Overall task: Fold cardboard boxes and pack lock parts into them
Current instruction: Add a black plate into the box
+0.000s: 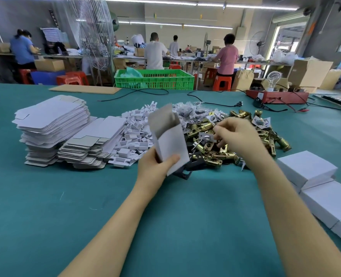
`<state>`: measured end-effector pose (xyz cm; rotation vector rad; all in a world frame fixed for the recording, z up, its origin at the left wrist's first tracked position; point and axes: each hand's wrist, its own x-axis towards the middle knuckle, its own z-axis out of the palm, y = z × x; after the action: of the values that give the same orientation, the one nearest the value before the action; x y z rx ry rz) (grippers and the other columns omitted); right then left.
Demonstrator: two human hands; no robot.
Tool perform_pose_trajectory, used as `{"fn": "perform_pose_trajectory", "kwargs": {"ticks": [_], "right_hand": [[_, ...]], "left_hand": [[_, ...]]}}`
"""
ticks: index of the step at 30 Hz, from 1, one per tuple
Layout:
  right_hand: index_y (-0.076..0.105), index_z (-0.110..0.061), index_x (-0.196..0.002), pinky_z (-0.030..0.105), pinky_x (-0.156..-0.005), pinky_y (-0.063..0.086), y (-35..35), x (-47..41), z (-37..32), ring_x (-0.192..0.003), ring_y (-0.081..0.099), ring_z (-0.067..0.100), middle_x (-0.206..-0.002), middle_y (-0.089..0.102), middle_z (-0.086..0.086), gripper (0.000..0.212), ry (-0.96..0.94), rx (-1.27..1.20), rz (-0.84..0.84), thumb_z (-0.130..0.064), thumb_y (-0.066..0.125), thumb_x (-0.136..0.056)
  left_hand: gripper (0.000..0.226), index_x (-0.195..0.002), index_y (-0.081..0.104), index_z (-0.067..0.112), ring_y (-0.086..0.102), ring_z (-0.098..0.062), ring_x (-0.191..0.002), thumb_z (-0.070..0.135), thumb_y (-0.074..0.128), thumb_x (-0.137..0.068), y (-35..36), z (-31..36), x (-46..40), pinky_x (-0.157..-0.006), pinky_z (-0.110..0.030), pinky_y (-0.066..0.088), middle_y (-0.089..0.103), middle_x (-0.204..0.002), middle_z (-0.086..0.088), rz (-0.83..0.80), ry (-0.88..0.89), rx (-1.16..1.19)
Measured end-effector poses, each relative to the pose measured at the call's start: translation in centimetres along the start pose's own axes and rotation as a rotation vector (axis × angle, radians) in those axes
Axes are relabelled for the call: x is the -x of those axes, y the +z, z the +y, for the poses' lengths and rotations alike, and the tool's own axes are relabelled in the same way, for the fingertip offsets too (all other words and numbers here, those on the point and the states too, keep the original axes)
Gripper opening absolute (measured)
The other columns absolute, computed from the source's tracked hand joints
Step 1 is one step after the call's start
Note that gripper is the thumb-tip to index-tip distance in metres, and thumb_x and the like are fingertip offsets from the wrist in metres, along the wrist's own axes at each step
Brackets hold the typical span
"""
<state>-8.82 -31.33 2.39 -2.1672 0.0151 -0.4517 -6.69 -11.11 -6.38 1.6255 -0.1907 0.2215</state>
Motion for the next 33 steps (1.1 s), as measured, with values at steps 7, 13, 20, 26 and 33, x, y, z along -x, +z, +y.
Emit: {"fn": "perform_pose_trajectory", "kwargs": {"ticks": [7,13,20,26,33], "right_hand": [[0.060,-0.018,-0.120,0.033,-0.093,0.045,7.9,1.0,2.7,-0.108,0.054,0.019,-0.115,0.064,0.000,0.036,-0.215,0.406,-0.307,-0.031,0.064,-0.087],[0.051,-0.026,-0.133,0.037,-0.099,0.034,10.2,1.7,3.8,-0.128,0.035,0.025,-0.132,0.056,-0.009,0.059,-0.477,0.741,-0.229,-0.059,0.057,-0.084],[0.061,-0.015,-0.114,0.036,-0.080,0.036,11.4,1.9,4.4,-0.119,0.047,0.026,-0.110,0.067,0.000,0.031,-0.572,0.718,-0.138,-0.038,0.052,-0.095],[0.063,-0.004,-0.096,0.037,-0.067,0.039,10.0,1.2,4.4,-0.082,0.053,0.027,-0.083,0.064,0.008,0.022,-0.329,0.346,0.084,-0.018,0.047,-0.100],[0.057,-0.009,-0.091,0.018,-0.048,0.047,2.6,-0.9,3.0,-0.056,0.066,0.007,-0.084,0.064,0.007,0.013,0.329,-0.579,0.128,-0.012,0.047,-0.099]], "left_hand": [[0.017,-0.079,0.061,0.026,0.063,-0.016,-0.078,0.023,0.077,-0.082,-1.9,-1.0,-1.6,-0.073,-0.034,0.049,0.068,-0.081,0.008,0.377,-0.021,0.030],[0.019,-0.079,0.062,0.022,0.063,-0.023,-0.078,0.028,0.079,-0.077,-1.3,-1.2,-1.6,-0.075,-0.038,0.050,0.069,-0.080,0.001,0.373,-0.052,0.047],[0.016,-0.082,0.061,0.024,0.066,-0.025,-0.088,0.022,0.077,-0.082,-0.5,-0.6,-0.9,-0.081,-0.040,0.052,0.071,-0.088,-0.002,0.337,-0.034,0.008],[0.017,-0.079,0.061,0.026,0.063,-0.018,-0.080,0.024,0.077,-0.083,0.0,-0.2,-0.4,-0.070,-0.030,0.048,0.069,-0.083,0.005,0.389,0.012,0.078],[0.018,-0.088,0.067,0.027,0.069,-0.007,-0.081,0.019,0.080,-0.079,0.9,-0.5,0.2,-0.069,-0.022,0.054,0.074,-0.085,0.012,0.065,-0.021,0.078]]}}
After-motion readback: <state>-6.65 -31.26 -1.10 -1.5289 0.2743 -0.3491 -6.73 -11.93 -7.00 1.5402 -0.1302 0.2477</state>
